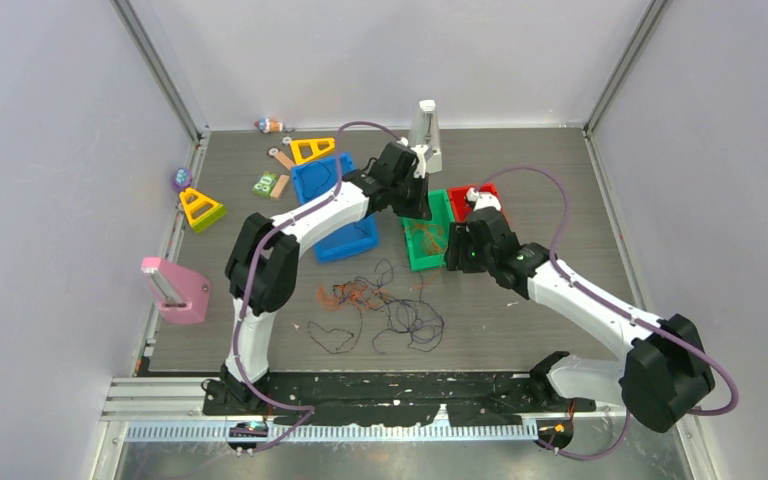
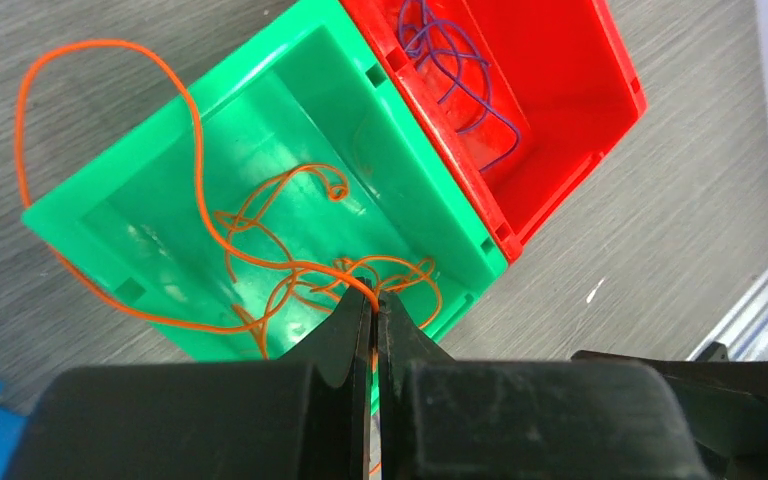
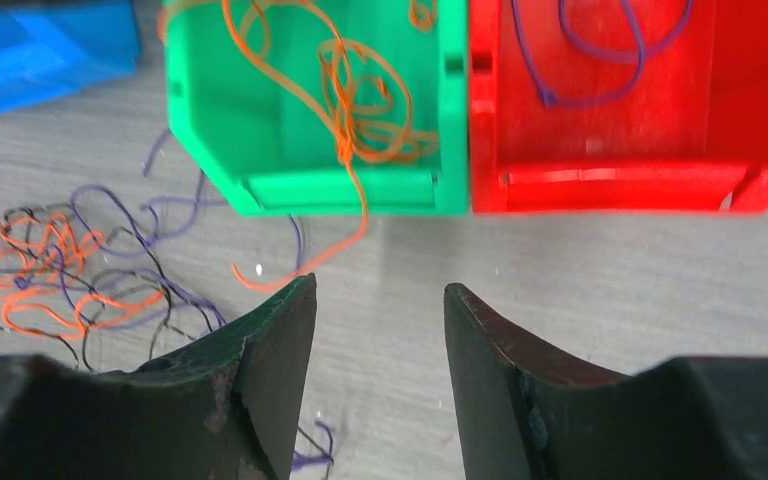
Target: Untangle the cables
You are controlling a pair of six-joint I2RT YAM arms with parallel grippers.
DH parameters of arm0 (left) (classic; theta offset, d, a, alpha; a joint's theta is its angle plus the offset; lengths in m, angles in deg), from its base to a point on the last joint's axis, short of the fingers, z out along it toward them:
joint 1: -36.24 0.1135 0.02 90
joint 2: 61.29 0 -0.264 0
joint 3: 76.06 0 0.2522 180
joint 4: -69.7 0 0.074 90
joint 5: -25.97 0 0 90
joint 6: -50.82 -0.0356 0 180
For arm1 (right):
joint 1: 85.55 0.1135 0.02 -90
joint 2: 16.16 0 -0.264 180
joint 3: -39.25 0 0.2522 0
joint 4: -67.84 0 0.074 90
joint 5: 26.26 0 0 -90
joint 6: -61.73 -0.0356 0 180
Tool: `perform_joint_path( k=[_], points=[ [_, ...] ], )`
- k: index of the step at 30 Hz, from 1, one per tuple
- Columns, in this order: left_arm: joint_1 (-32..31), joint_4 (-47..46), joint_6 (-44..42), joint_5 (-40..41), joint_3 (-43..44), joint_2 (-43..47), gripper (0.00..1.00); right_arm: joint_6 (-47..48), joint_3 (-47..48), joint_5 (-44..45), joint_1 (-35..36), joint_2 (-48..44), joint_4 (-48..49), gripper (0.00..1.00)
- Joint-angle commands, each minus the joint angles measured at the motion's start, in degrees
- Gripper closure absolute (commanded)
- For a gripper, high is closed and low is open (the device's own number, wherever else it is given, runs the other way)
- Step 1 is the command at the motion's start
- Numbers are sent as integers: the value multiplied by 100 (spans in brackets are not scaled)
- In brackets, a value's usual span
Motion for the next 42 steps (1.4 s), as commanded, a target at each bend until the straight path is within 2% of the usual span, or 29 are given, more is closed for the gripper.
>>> perform_joint_path(
  k=[1,4,6,13,18,23,26,30,35,40,42],
  points=[
    [-118,1471,-412,379,1209,-317,100,514,624,320,-56,173,423,44],
    [-119,1983,-449,192,1648,-642,100,543,687,297,-125,201,436,44],
    [-132,2081,-385,-34,1639,-667,100,543,664,276,-180,211,440,44],
    [-494,1750,-566,82,1076,203,100,414,217,235,-374,-37,753,43],
    [-710,1886,-842,842,1168,597,100,410,27,236,-447,-298,812,43],
    [-709,2484,-1025,1807,1629,610,100,425,-52,214,-531,-464,754,43],
    [-715,2522,-1026,1957,1520,786,100,418,-118,204,-570,-556,735,43],
    [-606,2628,-1226,2776,1441,904,100,411,-148,151,-630,-623,711,43],
    [-14,2349,-967,1575,1367,700,100,416,-189,100,-660,-688,682,43],
    [35,2321,-897,1453,1631,457,100,412,-150,30,-682,-670,682,43],
    [40,2240,-895,1729,1574,577,100,416,-145,-4,-688,-662,680,43]
  ],
)
